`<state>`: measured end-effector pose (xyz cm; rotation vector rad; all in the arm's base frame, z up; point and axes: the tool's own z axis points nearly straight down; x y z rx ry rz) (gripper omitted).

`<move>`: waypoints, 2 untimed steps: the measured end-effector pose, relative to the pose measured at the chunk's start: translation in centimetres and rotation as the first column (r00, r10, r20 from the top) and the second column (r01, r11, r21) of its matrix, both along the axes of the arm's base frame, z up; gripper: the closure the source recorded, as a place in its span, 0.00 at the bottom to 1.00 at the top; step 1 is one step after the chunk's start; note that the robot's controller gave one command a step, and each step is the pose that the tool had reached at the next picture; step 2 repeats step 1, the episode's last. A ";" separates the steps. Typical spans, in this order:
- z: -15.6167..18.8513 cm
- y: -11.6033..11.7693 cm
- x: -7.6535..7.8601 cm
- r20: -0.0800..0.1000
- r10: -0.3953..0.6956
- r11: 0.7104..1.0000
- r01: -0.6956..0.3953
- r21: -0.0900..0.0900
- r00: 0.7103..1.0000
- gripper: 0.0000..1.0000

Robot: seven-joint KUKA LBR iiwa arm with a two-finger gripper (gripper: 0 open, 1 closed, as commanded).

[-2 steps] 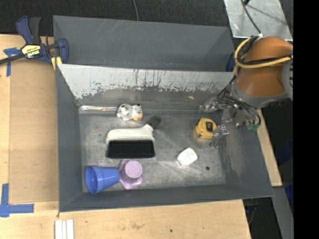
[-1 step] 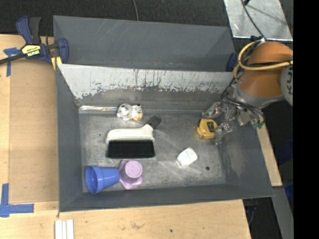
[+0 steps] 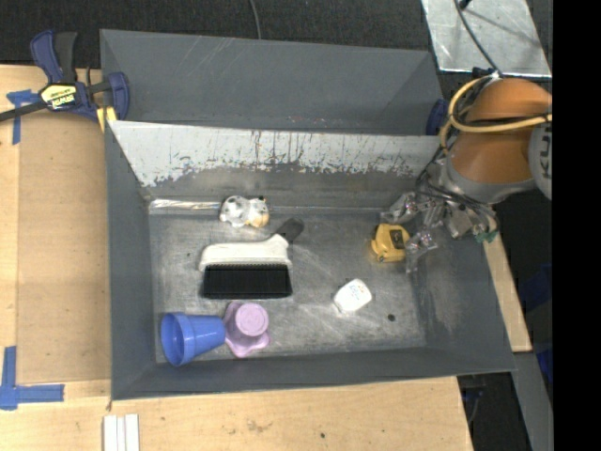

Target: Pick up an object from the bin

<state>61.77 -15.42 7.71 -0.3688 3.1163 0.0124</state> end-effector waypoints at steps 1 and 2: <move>14.1 0.7 -3.6 0.002 0.044 0.999 -0.044 -0.009 0.999 1.00; 14.1 0.7 -3.6 0.002 0.044 0.999 -0.044 -0.009 0.999 1.00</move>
Offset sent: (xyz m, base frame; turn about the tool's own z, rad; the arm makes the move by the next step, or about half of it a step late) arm 0.0000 0.0000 0.0000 0.0000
